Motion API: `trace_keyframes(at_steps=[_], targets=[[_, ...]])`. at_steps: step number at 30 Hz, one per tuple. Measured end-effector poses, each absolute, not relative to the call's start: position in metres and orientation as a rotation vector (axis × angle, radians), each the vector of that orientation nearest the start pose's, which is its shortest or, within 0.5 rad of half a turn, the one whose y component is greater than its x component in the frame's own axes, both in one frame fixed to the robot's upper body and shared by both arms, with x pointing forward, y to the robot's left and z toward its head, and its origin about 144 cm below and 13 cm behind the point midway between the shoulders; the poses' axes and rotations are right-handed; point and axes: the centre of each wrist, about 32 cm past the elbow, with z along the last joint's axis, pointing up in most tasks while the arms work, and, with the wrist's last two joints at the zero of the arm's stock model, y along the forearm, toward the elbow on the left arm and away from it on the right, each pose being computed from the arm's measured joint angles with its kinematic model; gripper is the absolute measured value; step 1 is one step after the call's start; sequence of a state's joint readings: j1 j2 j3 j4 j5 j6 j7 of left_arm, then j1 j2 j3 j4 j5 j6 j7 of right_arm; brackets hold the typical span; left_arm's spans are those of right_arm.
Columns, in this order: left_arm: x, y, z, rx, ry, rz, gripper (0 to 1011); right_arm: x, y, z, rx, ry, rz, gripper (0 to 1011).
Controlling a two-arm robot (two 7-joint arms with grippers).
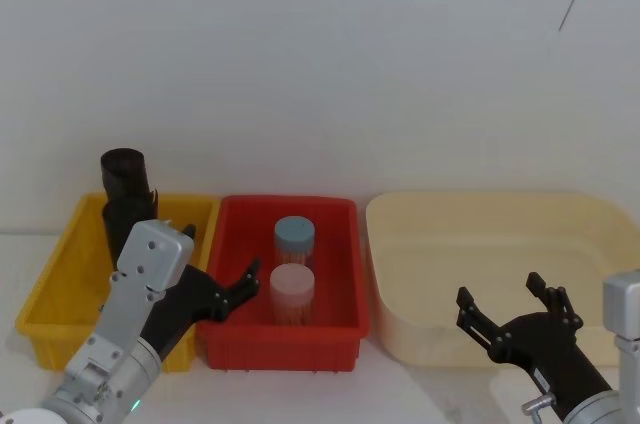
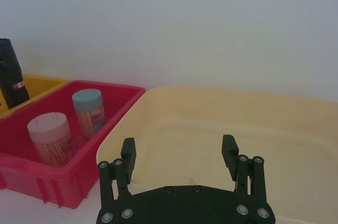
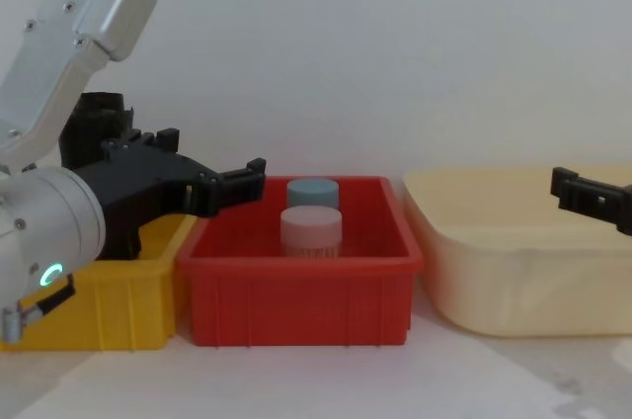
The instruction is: Pick up the garbage bag with the one hand and transfer it to the other hand.
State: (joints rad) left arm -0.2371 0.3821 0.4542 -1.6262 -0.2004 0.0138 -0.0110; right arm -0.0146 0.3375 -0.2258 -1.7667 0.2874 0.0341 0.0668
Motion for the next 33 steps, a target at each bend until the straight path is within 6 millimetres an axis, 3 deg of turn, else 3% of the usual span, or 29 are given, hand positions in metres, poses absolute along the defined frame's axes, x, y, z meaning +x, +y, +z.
trace_keyframes(at_steps=[11,19,25,33], targets=[[0.491,0.194,1.211,0.057,-0.273,1.104,1002,0.446,-0.238,1.193,0.040,-0.062,-1.220,1002],[0.484,0.190,1.234,0.049,-0.290,1.088,1002,0.454,-0.236,1.209,0.082,-0.041,-1.175,1002],[0.472,0.202,1.255,0.050,-0.301,1.117,1002,0.462,-0.227,1.226,0.111,-0.034,-1.120,1002],[0.450,0.240,1.274,0.065,-0.300,1.190,1002,0.477,-0.204,1.252,0.110,-0.032,-1.022,1002]])
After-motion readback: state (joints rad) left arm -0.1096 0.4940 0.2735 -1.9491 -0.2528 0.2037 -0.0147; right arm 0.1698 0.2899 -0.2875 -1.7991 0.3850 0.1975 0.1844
